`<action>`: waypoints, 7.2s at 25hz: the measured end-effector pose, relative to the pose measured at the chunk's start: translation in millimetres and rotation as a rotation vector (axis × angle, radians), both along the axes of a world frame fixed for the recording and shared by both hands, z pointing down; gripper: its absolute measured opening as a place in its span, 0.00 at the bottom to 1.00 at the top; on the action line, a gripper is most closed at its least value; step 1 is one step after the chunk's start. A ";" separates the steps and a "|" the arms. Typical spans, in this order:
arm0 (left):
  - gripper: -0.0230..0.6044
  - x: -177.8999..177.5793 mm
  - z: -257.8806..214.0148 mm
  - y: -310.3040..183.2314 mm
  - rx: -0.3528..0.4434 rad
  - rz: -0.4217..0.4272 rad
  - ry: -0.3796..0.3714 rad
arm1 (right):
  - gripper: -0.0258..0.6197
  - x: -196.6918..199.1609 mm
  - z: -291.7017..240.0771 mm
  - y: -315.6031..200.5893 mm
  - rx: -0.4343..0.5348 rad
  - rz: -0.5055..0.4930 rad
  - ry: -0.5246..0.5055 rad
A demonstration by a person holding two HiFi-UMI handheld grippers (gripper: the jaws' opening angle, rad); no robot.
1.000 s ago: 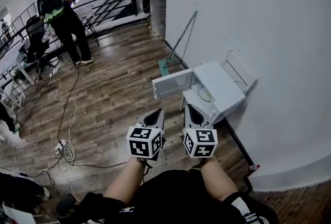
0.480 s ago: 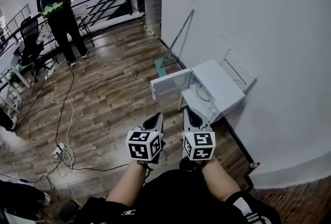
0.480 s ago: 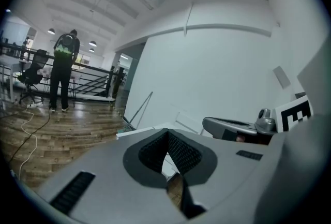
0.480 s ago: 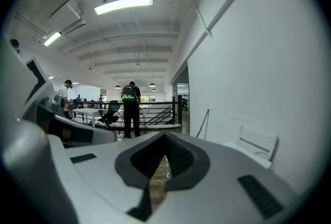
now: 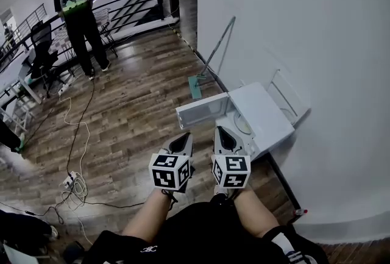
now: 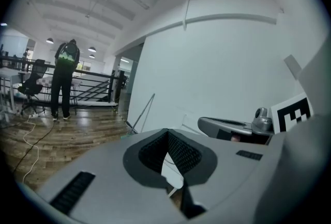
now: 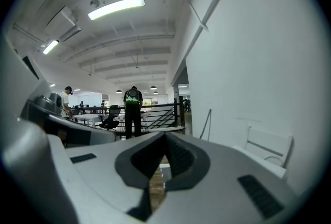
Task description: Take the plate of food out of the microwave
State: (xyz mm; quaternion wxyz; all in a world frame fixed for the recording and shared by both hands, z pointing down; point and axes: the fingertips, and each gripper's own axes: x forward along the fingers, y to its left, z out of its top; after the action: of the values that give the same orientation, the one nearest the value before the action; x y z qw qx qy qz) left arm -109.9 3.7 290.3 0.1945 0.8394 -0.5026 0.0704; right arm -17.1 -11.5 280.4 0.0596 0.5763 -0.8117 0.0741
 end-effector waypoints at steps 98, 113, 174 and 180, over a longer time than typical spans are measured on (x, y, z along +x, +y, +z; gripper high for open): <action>0.10 343.6 570.4 -241.1 -1.088 0.154 0.636 | 0.06 222.3 384.7 -93.4 -0.675 -0.023 0.249; 0.05 306.1 552.1 -236.6 -0.998 0.076 0.993 | 0.06 214.3 382.7 -99.9 -0.675 -0.057 0.275; 0.05 182.4 58.7 -239.5 -0.653 -0.003 1.100 | 0.06 214.5 40.0 -221.8 -0.103 0.155 0.002; 0.05 184.5 64.1 -238.6 -0.660 -0.011 1.108 | 0.06 217.5 46.3 -221.7 -0.111 0.154 -0.002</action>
State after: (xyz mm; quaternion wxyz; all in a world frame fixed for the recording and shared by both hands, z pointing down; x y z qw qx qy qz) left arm 74.6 -234.9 354.5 0.6735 0.6448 -0.2837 -0.2238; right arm 200.4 -233.2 326.7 0.0845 0.6327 -0.7598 0.1240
